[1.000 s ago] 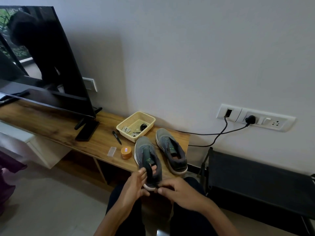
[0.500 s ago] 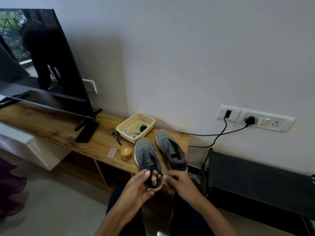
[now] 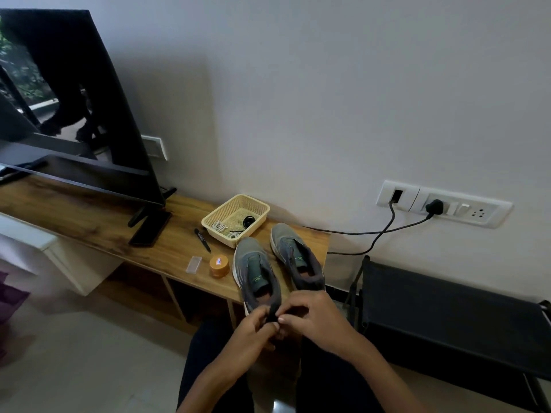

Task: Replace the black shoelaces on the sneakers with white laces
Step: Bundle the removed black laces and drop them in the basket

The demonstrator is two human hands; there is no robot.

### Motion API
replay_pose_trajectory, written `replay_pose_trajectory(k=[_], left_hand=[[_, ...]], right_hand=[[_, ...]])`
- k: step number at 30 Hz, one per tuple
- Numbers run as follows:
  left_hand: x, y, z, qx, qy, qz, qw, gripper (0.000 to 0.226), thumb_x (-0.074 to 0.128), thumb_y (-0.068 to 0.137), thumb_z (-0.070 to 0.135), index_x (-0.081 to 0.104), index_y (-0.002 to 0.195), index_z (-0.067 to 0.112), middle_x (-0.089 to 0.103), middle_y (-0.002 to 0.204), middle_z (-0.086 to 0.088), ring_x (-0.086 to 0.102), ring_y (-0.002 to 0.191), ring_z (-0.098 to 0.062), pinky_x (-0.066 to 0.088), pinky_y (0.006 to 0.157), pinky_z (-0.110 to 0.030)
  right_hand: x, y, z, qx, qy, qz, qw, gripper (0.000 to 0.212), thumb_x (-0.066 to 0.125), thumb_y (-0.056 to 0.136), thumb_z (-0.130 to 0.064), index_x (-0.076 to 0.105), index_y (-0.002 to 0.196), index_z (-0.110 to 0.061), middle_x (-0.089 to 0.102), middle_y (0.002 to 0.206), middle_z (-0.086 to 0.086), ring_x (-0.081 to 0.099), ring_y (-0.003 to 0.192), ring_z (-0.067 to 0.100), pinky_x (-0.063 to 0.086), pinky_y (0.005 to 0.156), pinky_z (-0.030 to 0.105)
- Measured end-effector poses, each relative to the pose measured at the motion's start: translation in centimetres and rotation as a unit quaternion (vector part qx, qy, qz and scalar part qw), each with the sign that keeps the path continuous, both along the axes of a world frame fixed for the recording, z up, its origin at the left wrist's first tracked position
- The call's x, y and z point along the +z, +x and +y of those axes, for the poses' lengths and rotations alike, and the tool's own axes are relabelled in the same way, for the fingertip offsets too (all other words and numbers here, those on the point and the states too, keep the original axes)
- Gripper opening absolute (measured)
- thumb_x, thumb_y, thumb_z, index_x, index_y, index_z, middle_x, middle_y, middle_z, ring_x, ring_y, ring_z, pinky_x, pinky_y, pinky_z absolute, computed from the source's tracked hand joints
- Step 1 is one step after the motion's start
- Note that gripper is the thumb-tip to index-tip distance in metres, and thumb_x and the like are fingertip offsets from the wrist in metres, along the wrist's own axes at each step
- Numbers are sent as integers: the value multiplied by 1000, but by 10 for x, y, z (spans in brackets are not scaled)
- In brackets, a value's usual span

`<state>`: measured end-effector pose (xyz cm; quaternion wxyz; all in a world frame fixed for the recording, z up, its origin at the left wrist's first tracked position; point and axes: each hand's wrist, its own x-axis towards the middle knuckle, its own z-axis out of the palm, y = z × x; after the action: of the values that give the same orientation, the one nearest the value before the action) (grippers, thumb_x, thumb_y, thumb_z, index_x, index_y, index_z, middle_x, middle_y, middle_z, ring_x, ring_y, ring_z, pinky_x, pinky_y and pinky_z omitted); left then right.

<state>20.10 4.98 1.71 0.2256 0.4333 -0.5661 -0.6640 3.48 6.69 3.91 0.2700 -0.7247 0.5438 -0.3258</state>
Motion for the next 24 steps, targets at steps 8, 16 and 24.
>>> replay_pose_trajectory(k=[8,16,24], left_hand=[[2,-3,-2,22,16,-8,1000,28,32,98,9,59,105,15,47,71,-2,43,63,-11,37,57,-21],[-5,-2,-2,72,84,54,992,29,35,94,5,61,106,5,54,75,-9,54,71,-20,40,59,-25],[-10,-17,1,118,124,73,983,27,37,96,10,59,112,12,55,100,-15,50,86,-22,41,65,-28]], right_hand=[[-13,6,4,-59,95,-181,977,24,74,79,-19,67,101,-27,62,101,-9,60,95,3,45,78,13],[-18,17,7,-102,188,-292,932,14,71,80,-8,71,94,-7,66,96,9,67,84,14,56,67,25],[-22,24,5,-161,63,-147,974,25,68,84,-13,60,73,-34,62,76,-10,58,78,-3,45,67,11]])
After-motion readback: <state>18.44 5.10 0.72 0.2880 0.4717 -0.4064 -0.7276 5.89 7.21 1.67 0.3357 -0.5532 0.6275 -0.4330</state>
